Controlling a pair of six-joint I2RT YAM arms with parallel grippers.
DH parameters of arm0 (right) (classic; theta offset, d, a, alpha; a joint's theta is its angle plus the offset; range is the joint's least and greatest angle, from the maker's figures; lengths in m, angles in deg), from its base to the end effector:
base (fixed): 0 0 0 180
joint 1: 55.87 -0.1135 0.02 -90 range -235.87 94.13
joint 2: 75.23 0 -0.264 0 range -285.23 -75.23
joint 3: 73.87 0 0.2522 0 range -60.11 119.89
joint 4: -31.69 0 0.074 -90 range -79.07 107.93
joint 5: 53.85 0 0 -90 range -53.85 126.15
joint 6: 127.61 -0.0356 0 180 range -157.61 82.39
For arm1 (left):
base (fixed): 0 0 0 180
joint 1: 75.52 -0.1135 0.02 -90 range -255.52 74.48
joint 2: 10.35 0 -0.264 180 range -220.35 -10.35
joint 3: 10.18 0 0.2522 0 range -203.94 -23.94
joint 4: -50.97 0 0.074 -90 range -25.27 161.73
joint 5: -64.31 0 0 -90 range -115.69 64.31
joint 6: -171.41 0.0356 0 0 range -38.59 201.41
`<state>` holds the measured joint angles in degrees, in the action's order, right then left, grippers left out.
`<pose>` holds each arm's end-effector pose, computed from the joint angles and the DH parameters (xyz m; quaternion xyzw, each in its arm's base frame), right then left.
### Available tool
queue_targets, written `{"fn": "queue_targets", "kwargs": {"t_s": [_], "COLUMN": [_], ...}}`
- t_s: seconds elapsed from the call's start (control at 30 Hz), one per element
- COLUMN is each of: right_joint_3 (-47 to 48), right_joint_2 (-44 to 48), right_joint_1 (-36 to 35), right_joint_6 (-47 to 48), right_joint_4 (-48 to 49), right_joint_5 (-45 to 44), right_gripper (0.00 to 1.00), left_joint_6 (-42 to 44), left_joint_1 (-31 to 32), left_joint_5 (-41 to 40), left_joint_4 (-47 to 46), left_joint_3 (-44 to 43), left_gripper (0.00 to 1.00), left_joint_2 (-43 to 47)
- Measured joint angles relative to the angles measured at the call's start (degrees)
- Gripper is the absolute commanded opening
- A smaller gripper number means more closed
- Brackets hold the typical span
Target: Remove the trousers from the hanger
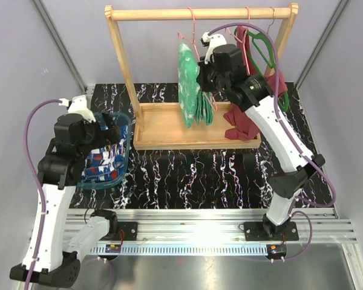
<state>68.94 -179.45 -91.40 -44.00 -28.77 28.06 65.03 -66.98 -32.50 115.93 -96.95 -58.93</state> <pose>0.3149 0.2187 0.4860 -0.1696 0.8097 0.1453 0.5427 0.1403 -0.0168 0.4181 -0.0892 0.8460 -0.0635 0.5219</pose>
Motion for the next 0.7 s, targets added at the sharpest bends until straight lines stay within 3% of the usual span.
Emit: {"fn": "queue_targets", "kwargs": {"t_s": [0.13,0.27,0.7], "right_joint_3": [-5.0,-8.7,-8.3], "right_joint_2": [3.4,6.2,7.0], "right_joint_1": [0.0,0.0,0.1], "right_joint_6": [-1.0,-2.8,-6.0], "right_joint_4": [4.0,8.2,13.9], "right_joint_5": [0.0,0.2,0.3], "right_gripper": [0.00,0.00,0.00], "left_joint_6": [-0.2,-0.6,-0.3], "left_joint_1": [2.0,8.3,23.7], "left_joint_5": [3.0,2.3,1.4], "left_joint_4": [-0.9,-1.9,-15.6], "left_joint_3": [-0.4,-3.4,-4.6], "left_gripper": [0.99,0.99,0.99], "left_joint_2": [-3.2,-8.8,-12.3]}}
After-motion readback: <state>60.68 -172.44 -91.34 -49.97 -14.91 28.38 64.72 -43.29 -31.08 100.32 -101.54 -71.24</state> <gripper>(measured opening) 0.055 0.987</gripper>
